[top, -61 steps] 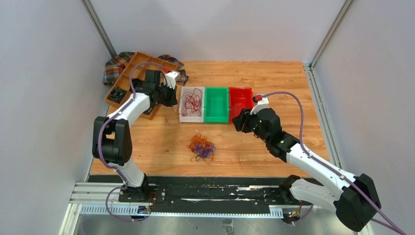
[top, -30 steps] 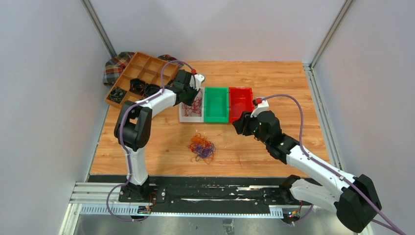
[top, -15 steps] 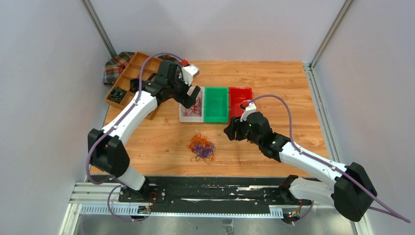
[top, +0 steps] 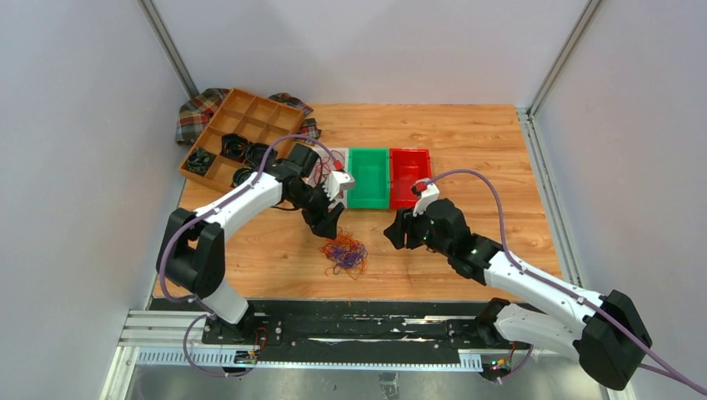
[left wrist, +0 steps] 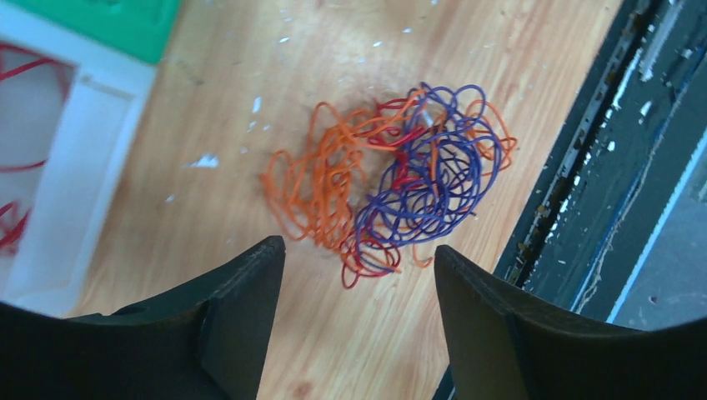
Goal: Untangle the cables
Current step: Untie the cable.
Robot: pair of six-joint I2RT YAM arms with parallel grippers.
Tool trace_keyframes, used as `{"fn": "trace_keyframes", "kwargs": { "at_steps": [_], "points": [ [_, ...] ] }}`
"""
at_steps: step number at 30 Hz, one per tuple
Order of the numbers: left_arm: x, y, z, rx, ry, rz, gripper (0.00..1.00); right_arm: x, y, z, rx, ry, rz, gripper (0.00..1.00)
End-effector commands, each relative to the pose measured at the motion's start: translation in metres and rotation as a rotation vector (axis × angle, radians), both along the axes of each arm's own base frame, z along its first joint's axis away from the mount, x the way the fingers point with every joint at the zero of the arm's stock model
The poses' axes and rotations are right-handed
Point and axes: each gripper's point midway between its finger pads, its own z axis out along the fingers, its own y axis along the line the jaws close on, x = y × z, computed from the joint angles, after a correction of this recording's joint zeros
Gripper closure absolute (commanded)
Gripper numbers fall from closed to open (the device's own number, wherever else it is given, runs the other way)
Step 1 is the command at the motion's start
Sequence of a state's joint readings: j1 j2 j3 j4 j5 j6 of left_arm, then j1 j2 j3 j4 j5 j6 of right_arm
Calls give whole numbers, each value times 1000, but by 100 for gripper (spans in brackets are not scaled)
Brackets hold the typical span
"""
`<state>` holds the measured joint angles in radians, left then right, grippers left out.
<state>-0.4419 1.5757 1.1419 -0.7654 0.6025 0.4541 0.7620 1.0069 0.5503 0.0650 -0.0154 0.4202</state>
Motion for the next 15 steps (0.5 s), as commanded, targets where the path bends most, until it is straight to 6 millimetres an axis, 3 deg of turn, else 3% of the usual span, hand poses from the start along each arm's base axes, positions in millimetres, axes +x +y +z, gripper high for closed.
{"fn": "trace_keyframes", "kwargs": {
  "at_steps": [1,4,10,15],
  "points": [
    [-4,-26,-3,-76,24,-106,33,-10,-1,6,-23,-5,39,48],
    [9,-29,-14,-46,8,-100,38,-11,-2,11,-22,1,37,48],
    [33,-26,-32,26,-37,-78,60,-12,-3,16,-6,12,26,48],
    [32,-23,-32,37,-52,-83,90,-13,-1,11,8,32,21,51]
  ]
}}
